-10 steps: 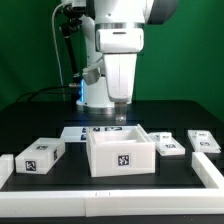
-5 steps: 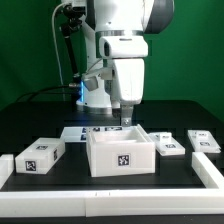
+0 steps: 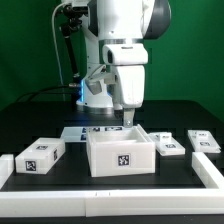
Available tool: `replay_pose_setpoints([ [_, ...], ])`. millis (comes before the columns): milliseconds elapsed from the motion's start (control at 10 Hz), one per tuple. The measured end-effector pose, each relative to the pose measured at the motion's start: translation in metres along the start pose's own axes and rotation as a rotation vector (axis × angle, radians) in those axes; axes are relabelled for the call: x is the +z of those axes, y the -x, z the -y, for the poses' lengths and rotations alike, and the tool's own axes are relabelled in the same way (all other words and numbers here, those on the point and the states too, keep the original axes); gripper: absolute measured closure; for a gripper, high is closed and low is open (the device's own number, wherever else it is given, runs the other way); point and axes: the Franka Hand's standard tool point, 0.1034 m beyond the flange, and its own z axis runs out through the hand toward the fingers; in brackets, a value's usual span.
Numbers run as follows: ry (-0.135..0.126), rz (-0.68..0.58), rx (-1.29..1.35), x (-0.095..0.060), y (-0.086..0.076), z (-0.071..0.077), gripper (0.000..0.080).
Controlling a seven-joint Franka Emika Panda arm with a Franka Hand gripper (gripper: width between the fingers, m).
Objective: Assemble cabinet
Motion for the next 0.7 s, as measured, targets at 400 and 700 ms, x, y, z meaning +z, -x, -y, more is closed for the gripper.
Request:
replay_pose_setpoints([
  [400, -0.026, -0.014, 0.01, 0.022, -0.005, 0.03, 0.0002],
  [700, -0.057, -0.028, 0.016, 0.043, -0.008, 0.034, 0.0002],
])
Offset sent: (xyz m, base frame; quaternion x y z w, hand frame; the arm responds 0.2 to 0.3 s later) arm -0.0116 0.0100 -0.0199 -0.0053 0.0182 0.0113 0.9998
